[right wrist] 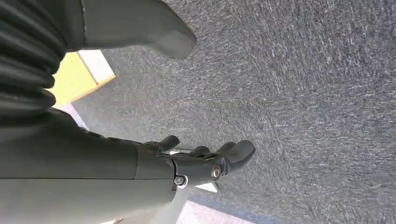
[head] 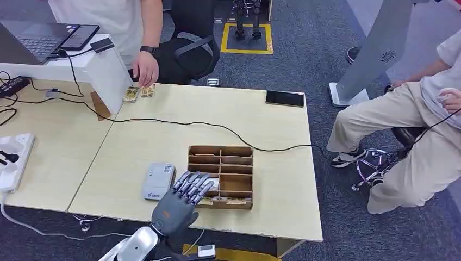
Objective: Pass the card to the sensor for recognition and then transmit it.
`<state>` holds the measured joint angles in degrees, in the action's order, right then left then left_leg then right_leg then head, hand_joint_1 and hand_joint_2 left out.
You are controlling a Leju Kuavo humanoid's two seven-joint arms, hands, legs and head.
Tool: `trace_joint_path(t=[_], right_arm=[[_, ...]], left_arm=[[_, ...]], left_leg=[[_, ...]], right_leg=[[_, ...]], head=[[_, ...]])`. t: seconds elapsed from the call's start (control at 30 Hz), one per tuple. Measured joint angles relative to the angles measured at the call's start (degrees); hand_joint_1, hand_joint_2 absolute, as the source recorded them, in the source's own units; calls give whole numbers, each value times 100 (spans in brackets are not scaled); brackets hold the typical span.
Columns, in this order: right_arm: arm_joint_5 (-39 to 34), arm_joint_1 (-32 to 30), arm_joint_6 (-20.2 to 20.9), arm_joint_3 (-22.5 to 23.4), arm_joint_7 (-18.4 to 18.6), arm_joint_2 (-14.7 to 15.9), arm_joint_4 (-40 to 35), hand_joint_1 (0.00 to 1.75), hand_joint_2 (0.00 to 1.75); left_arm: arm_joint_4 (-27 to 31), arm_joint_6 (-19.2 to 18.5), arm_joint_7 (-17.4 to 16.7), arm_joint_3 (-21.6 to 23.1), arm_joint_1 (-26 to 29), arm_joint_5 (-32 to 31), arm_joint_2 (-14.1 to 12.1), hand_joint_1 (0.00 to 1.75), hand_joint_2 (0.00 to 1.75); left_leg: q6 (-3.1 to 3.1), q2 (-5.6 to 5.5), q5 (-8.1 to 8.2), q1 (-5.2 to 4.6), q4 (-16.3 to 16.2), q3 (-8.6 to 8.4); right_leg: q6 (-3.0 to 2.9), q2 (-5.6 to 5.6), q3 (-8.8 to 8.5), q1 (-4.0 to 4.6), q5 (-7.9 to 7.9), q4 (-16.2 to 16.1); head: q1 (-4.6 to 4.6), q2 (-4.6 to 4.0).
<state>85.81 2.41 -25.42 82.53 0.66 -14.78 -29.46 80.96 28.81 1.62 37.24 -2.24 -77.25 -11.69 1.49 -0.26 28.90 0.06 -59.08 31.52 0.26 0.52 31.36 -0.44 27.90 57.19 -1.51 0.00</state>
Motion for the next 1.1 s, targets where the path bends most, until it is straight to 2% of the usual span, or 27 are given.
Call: trace_joint_path(t=[0.57, 0.97, 1.1], right_arm=[[0, 0, -4, 42, -2, -24, -61, 0, 175], [7, 2, -4, 44, -15, -24, -74, 0, 175], [9, 2, -7, 44, -15, -24, -74, 0, 175]], left_arm=[[2, -61, 133, 94, 11, 188, -50, 0, 175], [-66, -179, 125, 190, 7, 90, -44, 0, 175], [-175, -195, 0, 197, -14, 11, -20, 0, 175]], left_leg=[[0, 0, 0, 0, 0, 0], [0, 0, 0, 0, 0, 0], [0, 0, 0, 0, 0, 0]], right_leg=[[0, 0, 0, 0, 0, 0], [0, 0, 1, 0, 0, 0], [0, 0, 1, 0, 0, 0]], head=[[2, 0], [2, 0], [2, 0]])
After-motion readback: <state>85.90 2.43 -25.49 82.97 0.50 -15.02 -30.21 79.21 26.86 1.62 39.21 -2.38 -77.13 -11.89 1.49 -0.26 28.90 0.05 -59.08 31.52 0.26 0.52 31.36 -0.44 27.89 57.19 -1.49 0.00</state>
